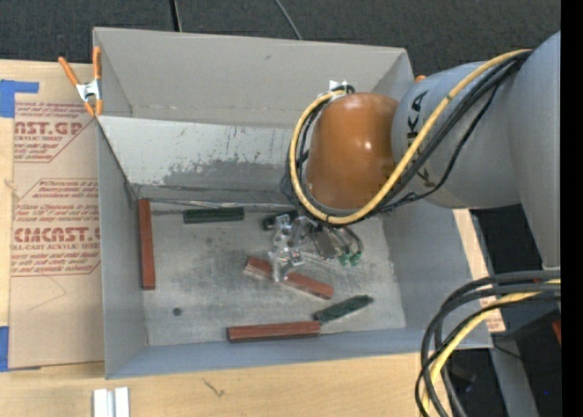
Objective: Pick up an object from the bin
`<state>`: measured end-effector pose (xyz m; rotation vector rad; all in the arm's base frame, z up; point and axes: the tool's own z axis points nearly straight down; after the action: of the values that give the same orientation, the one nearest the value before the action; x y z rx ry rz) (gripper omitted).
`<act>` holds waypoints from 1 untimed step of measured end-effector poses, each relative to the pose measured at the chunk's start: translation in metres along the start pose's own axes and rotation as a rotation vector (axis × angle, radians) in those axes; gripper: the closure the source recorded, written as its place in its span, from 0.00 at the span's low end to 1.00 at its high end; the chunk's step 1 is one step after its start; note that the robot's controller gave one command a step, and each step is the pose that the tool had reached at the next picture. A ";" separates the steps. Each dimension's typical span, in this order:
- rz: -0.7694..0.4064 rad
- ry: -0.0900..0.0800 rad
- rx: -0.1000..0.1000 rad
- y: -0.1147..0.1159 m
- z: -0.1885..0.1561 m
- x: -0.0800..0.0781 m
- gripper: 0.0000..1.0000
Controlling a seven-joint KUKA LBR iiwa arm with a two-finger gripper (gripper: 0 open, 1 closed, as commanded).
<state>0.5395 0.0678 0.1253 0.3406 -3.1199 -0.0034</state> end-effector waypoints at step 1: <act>-0.028 -0.004 0.001 0.004 -0.003 -0.005 0.00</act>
Offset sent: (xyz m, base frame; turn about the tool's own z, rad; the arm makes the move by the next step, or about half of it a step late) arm 0.0000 0.0000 0.0000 0.0000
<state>0.5437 0.0733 0.1284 0.3853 -3.1190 -0.0026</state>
